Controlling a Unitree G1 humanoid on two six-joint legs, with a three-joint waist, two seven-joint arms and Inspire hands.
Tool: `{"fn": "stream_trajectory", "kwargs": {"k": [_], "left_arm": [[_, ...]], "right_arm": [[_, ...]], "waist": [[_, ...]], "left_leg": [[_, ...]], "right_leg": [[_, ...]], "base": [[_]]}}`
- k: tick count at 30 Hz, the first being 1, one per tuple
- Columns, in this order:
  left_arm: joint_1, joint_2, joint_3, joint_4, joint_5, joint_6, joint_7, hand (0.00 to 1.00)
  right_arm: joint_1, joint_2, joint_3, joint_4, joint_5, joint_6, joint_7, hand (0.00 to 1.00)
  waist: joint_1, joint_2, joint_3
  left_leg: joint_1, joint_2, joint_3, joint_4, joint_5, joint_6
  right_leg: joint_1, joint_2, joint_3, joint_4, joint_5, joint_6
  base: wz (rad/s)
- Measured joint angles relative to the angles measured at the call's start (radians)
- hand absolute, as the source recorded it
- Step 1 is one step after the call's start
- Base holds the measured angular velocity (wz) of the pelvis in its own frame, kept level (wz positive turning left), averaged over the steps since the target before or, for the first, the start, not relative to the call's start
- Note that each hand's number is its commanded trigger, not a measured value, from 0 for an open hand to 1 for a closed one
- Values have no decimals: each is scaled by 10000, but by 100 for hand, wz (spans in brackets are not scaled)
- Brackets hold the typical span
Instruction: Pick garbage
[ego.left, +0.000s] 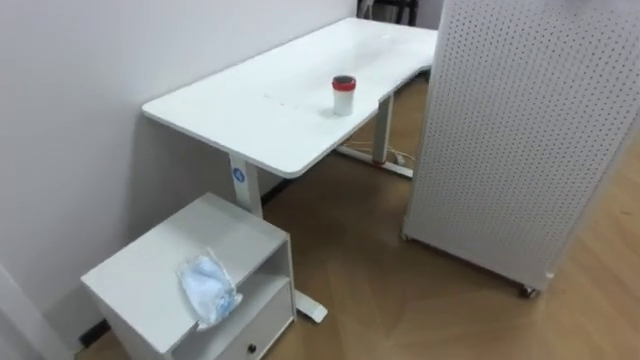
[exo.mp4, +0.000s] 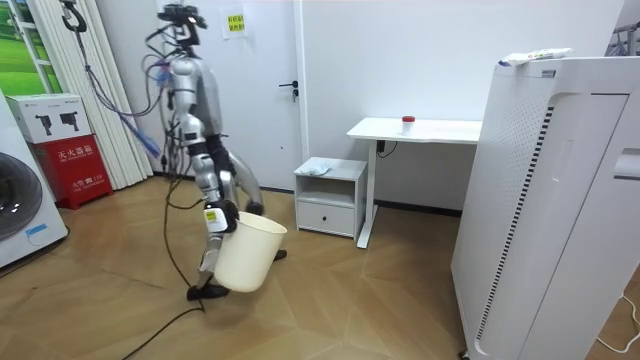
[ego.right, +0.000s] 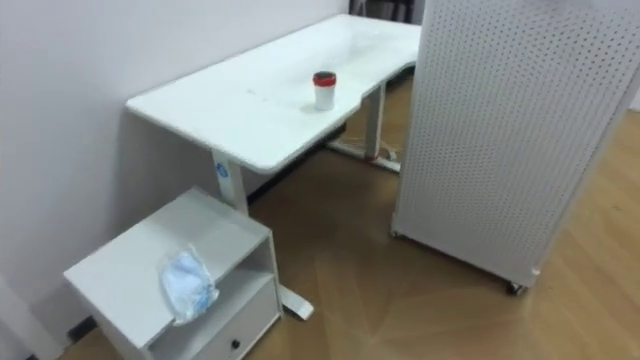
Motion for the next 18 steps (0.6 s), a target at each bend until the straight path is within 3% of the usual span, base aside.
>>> {"fn": "stream_trajectory", "kwargs": {"k": [1,2,4,5,6,7,8,9,10,11,12,14,15,16,17,18], "left_arm": [[-92,2,1,-57,3,-82,10,0],[-136,2,-7,-100,3,-118,9,0],[-239,90,-11,-335,-21,-248,16,0],[-258,59,-20,-325,-21,-278,17,0],[-418,-29,-23,-328,-18,-277,2,0],[-594,12,-10,-270,-17,-277,33,0],[-715,6,-12,-273,-21,-287,39,0],[-888,7,-16,-289,-19,-310,70,0],[-1022,18,-17,-307,-70,-307,164,0],[-1120,27,-51,-313,-173,-304,244,0],[-1339,45,-58,-324,-455,-304,373,0],[-1664,51,-88,-378,-588,-342,564,0],[-1826,52,-232,-451,-599,-462,718,0],[-1864,73,-271,-658,-640,-610,878,0],[-1905,69,-302,-721,-667,-672,967,0],[-1931,35,-399,-742,-712,-831,1104,0]], "right_arm": [[-71,22,-16,-88,-28,-7,-12,100],[-69,23,-15,-150,-34,-23,-24,100],[-111,48,84,-273,-97,-100,-55,100],[-45,19,139,-308,-87,-88,-80,100],[0,-73,173,-345,-116,-26,-164,100],[-39,-25,175,-379,-155,43,-194,100],[-78,-18,160,-382,-238,37,-216,100],[-232,-19,137,-381,-429,9,-266,100],[-387,-20,191,-434,-521,-15,-301,100],[-448,-18,217,-498,-601,-26,-319,100],[-537,-14,371,-688,-730,-64,-333,100],[-652,3,399,-605,-752,-218,-283,100],[-669,-2,388,-627,-751,-320,-233,100],[-768,39,414,-769,-748,-442,-191,100],[-792,44,417,-911,-732,-490,-187,100],[-804,42,394,-1114,-713,-646,-191,100]], "waist": [[-4,-53,54],[-41,-50,59],[42,-132,303],[80,-128,209],[80,9,75],[88,-104,64],[104,-106,65],[147,-140,87],[181,-178,94],[188,-139,74],[218,-124,68],[182,-165,95],[241,-56,77],[279,11,104],[265,64,130],[224,205,188]], "left_leg": [[-41,6,146,453,-286,11],[-107,58,209,686,-421,39],[-855,208,481,2593,-1061,324],[-909,187,506,2511,-1082,207],[-833,237,518,2055,-1405,143],[-861,97,594,2271,-1734,244],[-874,39,621,2360,-1855,284],[-838,-39,681,2471,-2099,342],[-785,-115,805,2575,-2283,482],[-756,-137,858,2622,-2382,524],[-652,-247,857,2607,-2603,524],[-271,-467,800,2340,-2779,622],[49,-501,626,2060,-2841,642],[356,-468,530,1729,-2849,633],[488,-436,481,1599,-2839,617],[757,-369,350,1339,-2831,583]], "right_leg": [[135,-95,-115,-172,79,222],[206,-131,-195,-283,167,366],[835,-313,197,-654,346,479],[886,-343,294,-631,310,467],[826,-296,77,-374,171,588],[704,-536,-191,25,-44,781],[595,-620,-285,308,-53,801],[340,-806,-457,937,21,942],[114,-1004,-699,1586,187,1219],[-44,-1098,-794,1983,297,1289],[-479,-1244,-1001,3074,658,1291],[-1106,-1571,-1201,4670,1789,1219],[-1563,-1649,-1236,5602,2830,1095],[-2274,-1650,-1183,6415,2914,1041],[-2654,-1648,-1178,6774,2739,996],[-3415,-1594,-1242,7143,2278,870]], "base": [[-39],[-29],[-31],[-25],[4],[15],[14],[5],[5],[11],[26],[32],[14],[4],[4],[10]]}}
